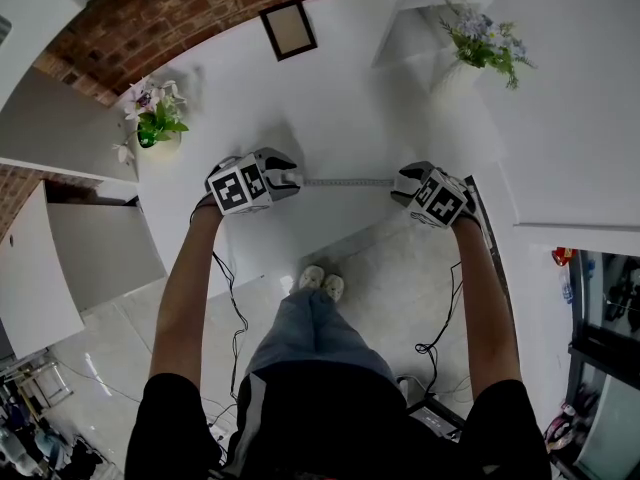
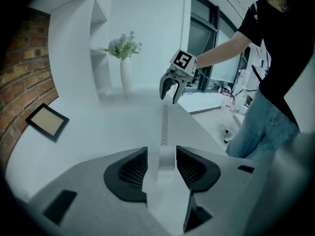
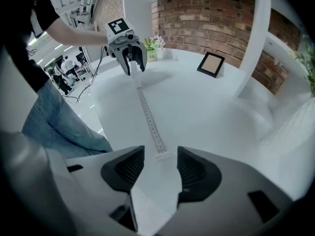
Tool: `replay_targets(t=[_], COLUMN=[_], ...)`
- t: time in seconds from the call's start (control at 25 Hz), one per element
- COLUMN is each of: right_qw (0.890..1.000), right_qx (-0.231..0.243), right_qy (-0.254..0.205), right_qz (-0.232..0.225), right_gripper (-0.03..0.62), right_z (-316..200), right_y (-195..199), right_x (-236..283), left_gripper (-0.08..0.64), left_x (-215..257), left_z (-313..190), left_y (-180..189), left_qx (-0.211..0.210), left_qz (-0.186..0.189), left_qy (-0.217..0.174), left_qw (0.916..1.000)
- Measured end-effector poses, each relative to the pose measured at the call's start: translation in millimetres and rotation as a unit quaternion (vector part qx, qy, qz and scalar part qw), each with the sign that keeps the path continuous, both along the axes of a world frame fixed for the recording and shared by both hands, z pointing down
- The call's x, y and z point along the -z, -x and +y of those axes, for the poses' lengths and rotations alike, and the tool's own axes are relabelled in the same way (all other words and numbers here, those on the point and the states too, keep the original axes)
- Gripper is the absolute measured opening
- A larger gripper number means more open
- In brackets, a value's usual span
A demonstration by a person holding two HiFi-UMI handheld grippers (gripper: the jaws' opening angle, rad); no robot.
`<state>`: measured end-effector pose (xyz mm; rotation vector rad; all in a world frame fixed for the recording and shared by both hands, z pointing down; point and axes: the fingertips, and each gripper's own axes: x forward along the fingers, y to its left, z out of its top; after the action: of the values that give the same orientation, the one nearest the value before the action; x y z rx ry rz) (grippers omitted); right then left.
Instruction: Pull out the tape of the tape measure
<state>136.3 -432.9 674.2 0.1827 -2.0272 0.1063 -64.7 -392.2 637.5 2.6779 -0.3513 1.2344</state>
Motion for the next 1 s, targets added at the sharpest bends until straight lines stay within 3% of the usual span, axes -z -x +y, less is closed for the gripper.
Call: replay_targets(t=[0.28, 0.36, 0.44, 0.52, 0.68, 0.76, 0.88, 0.96, 1.0], right_qw=[1.000, 0.998, 0.987, 0.963, 0.912, 0.877, 0.823, 0.801, 0.792], right_qx=[-0.013, -0.039, -0.091, -0.152, -0.226, -0.259, -0.309, -0.336, -0.350], right_qy=[-0.008, -0.021, -0.042, -0.069, -0.163, -0.204, -0.240, -0.255, -0.260], right_qz=[-0.018, -0.052, -0.124, -0.211, -0.300, -0.350, -0.411, -0.425, -0.427], right_gripper=[0.189, 0.189, 0.189, 0.176, 0.096, 0.040, -0.002, -0.002, -0.002], right_z=[2.5, 0.7, -4.7, -11.8, -12.8, -8.2, 5.7, 18.2, 24.3], right_y=[-0.2, -0.7, -0.6, -2.6, -9.8, -11.5, -19.5, -27.4, -31.5], right_x=[17.7, 37.8, 69.8, 108.1, 183.0, 219.1, 252.0, 255.3, 252.9], left_gripper=[0.170, 0.170, 0.169, 0.144, 0.037, 0.022, 0.013, 0.010, 0.009], left_x=[24.0, 45.1, 73.5, 109.8, 169.5, 192.2, 219.4, 230.1, 232.5], left_z=[-6.3, -8.7, -11.7, -15.9, -15.0, -10.6, -2.0, 4.4, 7.2], left_y=[4.5, 10.2, 18.7, 28.3, 50.8, 57.3, 59.2, 58.6, 57.7], left_qx=[0.024, 0.053, 0.099, 0.156, 0.272, 0.313, 0.350, 0.367, 0.372], left_qz=[0.028, 0.057, 0.100, 0.151, 0.225, 0.251, 0.292, 0.313, 0.316], left_qy=[-0.038, -0.062, -0.092, -0.133, -0.215, -0.248, -0.280, -0.287, -0.286], left_qw=[0.9986, 0.9950, 0.9857, 0.9669, 0.9109, 0.8817, 0.8449, 0.8279, 0.8246])
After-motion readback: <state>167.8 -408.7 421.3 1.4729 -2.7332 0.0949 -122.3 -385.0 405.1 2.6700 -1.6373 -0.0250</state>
